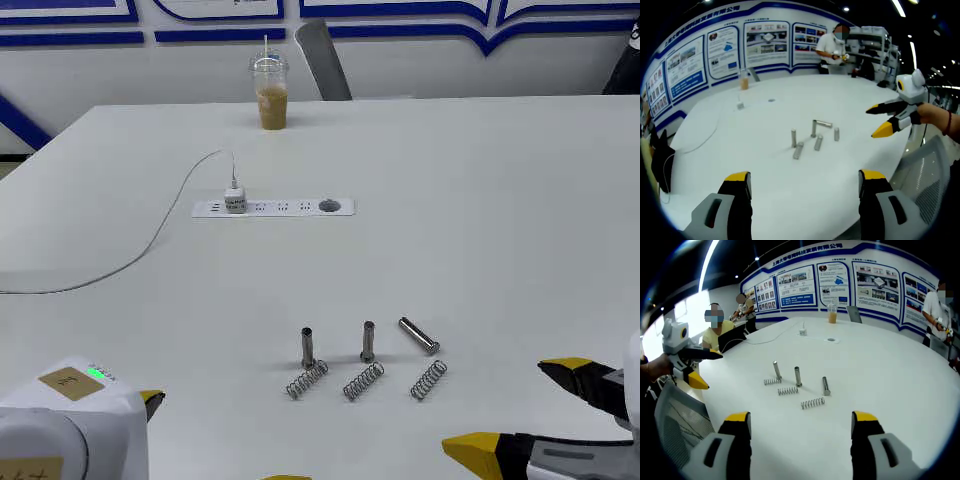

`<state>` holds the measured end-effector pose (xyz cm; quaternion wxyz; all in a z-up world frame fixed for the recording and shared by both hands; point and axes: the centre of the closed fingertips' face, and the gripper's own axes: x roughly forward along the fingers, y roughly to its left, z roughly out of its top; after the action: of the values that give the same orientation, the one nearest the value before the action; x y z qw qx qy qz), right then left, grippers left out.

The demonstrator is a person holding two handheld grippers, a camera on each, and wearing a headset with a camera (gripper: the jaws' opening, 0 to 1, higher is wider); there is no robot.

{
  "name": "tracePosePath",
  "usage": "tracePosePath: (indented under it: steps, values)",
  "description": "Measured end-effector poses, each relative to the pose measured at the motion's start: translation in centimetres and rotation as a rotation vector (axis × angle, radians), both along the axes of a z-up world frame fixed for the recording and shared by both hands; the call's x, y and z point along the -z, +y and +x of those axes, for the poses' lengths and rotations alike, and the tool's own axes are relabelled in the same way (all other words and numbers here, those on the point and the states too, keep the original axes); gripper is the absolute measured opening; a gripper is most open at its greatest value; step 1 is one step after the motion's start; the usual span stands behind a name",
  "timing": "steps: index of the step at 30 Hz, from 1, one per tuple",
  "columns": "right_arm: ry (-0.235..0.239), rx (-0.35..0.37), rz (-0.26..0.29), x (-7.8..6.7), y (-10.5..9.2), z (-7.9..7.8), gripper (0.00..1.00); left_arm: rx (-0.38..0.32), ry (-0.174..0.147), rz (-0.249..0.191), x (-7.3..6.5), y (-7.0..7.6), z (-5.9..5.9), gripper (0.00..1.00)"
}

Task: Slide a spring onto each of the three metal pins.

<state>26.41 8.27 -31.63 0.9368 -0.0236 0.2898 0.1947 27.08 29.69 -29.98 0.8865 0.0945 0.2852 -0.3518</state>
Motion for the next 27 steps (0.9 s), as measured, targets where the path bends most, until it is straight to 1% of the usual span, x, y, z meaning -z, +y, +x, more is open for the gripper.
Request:
tracePosePath:
  steps: [5, 8, 11, 14, 19, 22, 25, 27]
  values:
    - [-0.003, -0.009, -0.028, 0.1, -0.4, 1.2, 0.79, 0.001, 0.004, 0.002, 0.2, 0.0, 0.0, 0.90]
    - [-0.018, -0.014, -0.049, 0.0, -0.8, 2.3, 0.76, 0.004, 0.007, 0.005, 0.3, -0.1, -0.1, 0.89]
    - [-0.024, -0.021, -0.040, -0.2, -0.9, 3.2, 0.75, 0.005, 0.001, 0.000, 0.4, -0.2, -0.1, 0.89]
    - [-0.027, -0.024, -0.038, -0.2, -0.9, 4.0, 0.74, -0.002, 0.002, -0.006, 0.4, -0.2, 0.0, 0.89]
    - [-0.027, -0.024, -0.028, 0.1, -1.1, 5.4, 0.71, -0.009, 0.004, -0.004, 0.5, 0.0, 0.1, 0.89]
    - [-0.031, -0.018, -0.023, 0.3, -1.3, 6.3, 0.66, -0.005, 0.004, -0.003, 0.6, 0.0, 0.1, 0.88]
    - [-0.025, 0.002, 0.000, 0.5, -1.5, 7.0, 0.61, -0.001, 0.000, 0.002, 0.7, -0.1, 0.2, 0.88]
    - [-0.029, 0.015, 0.012, 0.5, -1.6, 7.6, 0.57, 0.000, -0.002, 0.001, 0.7, -0.2, 0.2, 0.88]
